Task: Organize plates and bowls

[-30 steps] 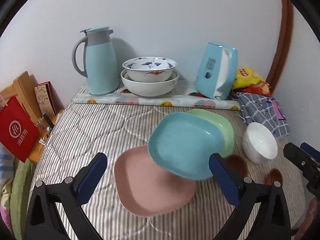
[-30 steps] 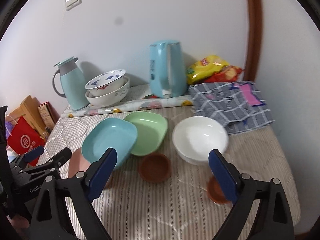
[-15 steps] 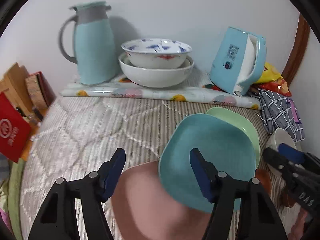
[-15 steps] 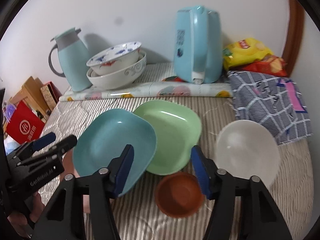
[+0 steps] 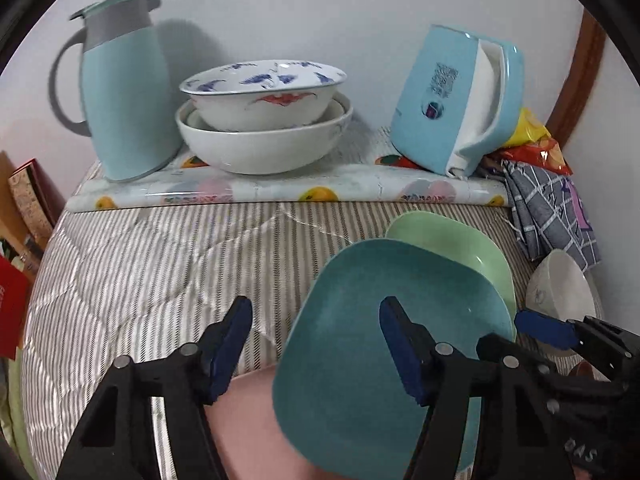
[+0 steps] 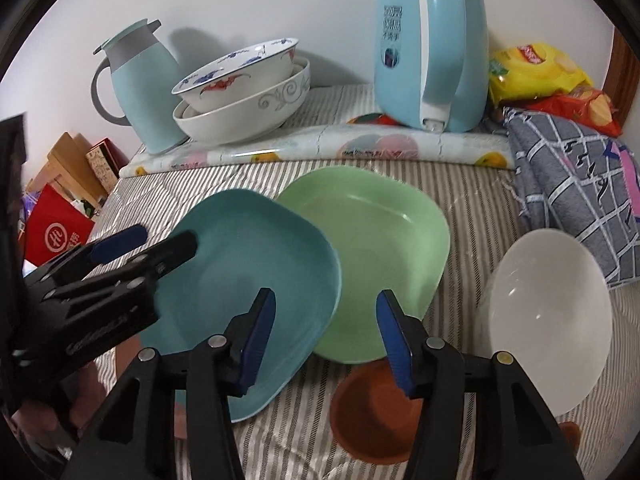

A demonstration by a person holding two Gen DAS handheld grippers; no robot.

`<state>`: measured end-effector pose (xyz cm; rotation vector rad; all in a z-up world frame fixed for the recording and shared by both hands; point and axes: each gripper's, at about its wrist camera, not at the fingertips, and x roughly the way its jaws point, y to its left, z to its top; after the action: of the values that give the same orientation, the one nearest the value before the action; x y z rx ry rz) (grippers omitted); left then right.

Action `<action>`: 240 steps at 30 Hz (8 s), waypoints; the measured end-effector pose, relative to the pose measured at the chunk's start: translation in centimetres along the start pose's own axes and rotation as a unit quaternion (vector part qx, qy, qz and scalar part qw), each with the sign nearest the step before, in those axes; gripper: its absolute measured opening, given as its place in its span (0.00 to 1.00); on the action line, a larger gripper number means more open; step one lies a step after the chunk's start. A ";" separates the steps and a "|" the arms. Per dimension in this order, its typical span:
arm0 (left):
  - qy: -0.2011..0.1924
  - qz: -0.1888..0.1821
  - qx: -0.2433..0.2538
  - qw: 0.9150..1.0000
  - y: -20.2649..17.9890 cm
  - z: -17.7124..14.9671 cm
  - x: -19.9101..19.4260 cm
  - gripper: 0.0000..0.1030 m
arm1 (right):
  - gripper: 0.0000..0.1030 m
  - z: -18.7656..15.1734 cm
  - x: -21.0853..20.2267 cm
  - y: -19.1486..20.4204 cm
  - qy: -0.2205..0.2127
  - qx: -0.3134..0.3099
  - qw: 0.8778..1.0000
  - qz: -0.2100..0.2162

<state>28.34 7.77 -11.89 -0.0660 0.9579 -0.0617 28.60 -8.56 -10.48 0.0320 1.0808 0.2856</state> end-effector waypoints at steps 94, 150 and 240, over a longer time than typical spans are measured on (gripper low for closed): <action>-0.042 0.064 -0.056 0.996 2.3 -4.5 -11.0 0.54 | 0.64 -2.3 -7.8 1.0 -0.087 -0.027 0.994 -0.053; 0.091 0.017 -0.003 0.996 -4.9 3.3 8.2 0.16 | 0.16 6.1 7.0 -6.1 0.035 -0.039 0.995 -0.082; 0.018 -0.001 -0.022 1.000 7.4 -5.3 -5.6 0.45 | 0.30 -6.7 -1.9 8.1 0.038 -0.027 0.999 -0.022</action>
<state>20.95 15.40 -10.96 -0.1054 0.9946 -0.0434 20.16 -1.98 -10.64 -0.0501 1.1482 0.2781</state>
